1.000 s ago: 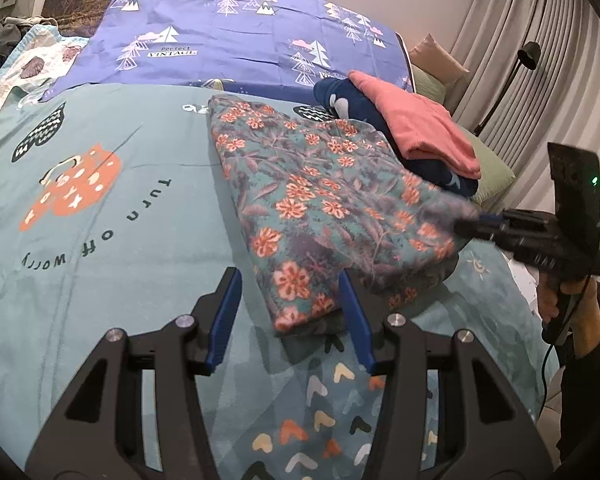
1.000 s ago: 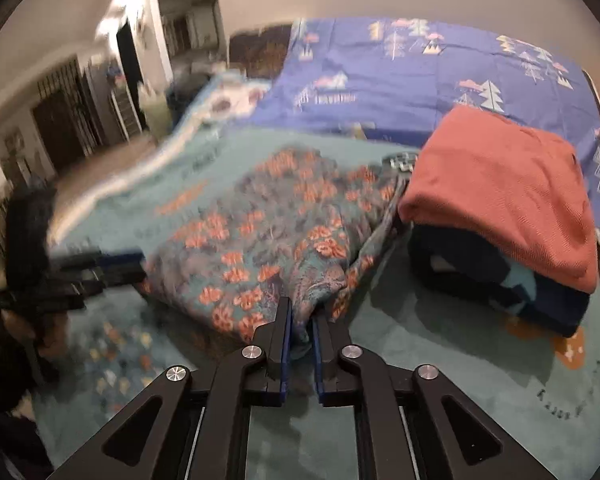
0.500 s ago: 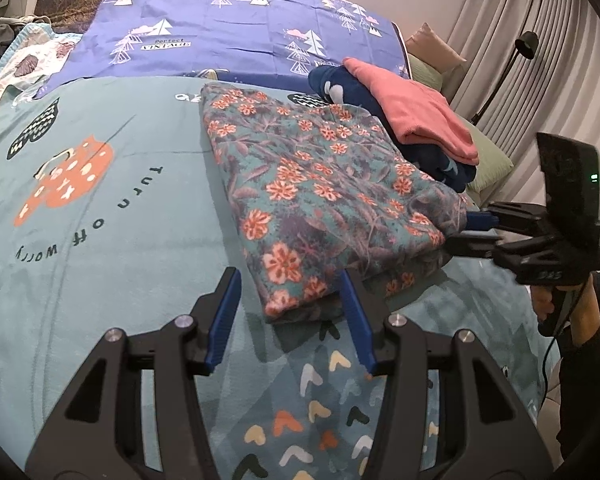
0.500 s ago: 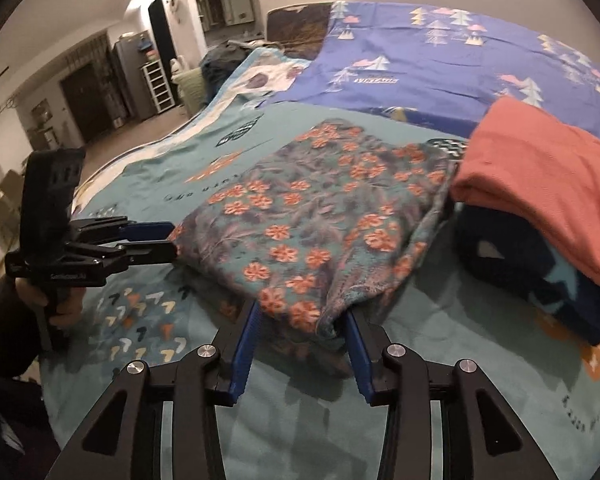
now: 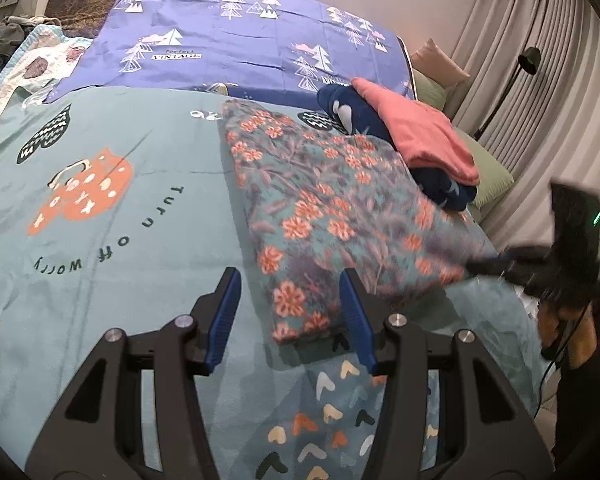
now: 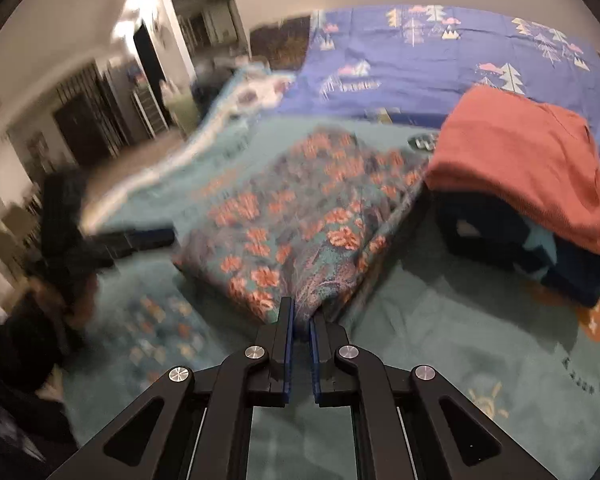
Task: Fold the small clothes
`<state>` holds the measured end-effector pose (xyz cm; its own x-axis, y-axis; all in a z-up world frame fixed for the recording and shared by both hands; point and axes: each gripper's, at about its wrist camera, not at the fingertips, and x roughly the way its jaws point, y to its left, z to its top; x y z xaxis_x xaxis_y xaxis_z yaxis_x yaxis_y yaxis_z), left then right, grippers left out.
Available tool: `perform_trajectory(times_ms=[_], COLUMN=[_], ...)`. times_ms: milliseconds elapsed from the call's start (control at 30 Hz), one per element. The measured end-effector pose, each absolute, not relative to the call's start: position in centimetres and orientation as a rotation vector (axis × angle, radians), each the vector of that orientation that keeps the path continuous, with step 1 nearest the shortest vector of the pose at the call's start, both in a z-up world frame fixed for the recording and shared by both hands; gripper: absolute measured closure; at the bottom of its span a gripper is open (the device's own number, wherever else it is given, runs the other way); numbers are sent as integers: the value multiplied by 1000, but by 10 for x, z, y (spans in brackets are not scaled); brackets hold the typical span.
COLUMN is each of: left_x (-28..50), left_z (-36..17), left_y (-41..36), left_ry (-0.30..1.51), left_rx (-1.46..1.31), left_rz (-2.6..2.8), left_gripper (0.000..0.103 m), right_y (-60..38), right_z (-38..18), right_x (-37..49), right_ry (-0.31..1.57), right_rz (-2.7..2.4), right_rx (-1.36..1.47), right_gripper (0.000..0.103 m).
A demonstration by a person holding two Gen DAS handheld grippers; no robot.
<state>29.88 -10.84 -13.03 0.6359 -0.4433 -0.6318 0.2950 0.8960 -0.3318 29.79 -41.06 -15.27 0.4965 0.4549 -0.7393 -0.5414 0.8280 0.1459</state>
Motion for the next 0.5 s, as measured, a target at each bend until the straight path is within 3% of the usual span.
perform_trajectory(times_ms=[100, 200, 267, 400, 500], left_x=[306, 313, 317, 332, 341], left_z=[-124, -114, -118, -142, -167], left_y=[-110, -120, -124, -142, -150], left_ry=[778, 757, 736, 835, 906], left_rx=[-223, -235, -329, -350, -315], left_rz=[-442, -520, -687, -728, -711], left_gripper=[50, 48, 43, 42, 42], right_y=[-407, -406, -410, -419, -395], right_z=[-179, -183, -163, -116, -114], right_x=[304, 304, 299, 291, 292], right_ry=[956, 1010, 927, 691, 607], right_rz=[553, 488, 430, 423, 426], right_rx=[-165, -220, -225, -44, -67], right_gripper=[93, 83, 77, 61, 60])
